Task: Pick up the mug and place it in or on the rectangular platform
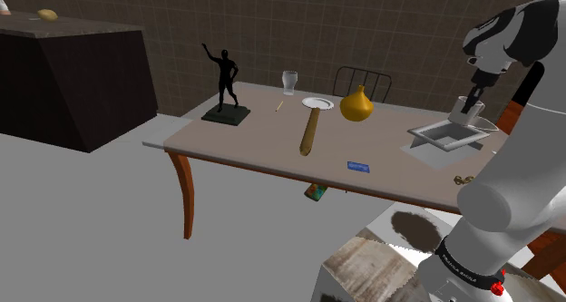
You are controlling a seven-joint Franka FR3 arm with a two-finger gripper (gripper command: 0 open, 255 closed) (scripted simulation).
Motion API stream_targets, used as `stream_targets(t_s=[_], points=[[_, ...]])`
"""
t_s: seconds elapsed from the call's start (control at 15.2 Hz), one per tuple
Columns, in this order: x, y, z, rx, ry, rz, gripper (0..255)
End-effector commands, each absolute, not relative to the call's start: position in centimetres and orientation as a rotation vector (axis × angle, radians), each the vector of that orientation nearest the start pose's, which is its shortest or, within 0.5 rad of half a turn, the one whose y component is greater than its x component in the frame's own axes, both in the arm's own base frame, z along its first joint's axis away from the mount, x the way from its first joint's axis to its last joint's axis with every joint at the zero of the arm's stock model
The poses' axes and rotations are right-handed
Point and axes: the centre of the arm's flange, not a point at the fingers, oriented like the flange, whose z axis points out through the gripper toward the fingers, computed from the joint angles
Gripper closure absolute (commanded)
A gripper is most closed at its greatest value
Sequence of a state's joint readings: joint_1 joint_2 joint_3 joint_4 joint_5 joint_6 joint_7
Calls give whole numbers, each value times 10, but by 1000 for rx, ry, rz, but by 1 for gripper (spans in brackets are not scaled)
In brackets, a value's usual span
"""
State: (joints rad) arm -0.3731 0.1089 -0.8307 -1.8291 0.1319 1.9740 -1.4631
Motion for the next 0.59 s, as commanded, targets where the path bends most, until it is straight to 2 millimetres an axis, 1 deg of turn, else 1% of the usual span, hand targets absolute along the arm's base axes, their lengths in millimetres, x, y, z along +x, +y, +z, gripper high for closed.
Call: stream_targets(t_s=[0.0,0.4,0.53], points=[[233,-543,483,-3183,-348,-95,255],[233,-543,451,-3183,-348,-95,255],[233,-543,451,-3183,-348,-95,255]])
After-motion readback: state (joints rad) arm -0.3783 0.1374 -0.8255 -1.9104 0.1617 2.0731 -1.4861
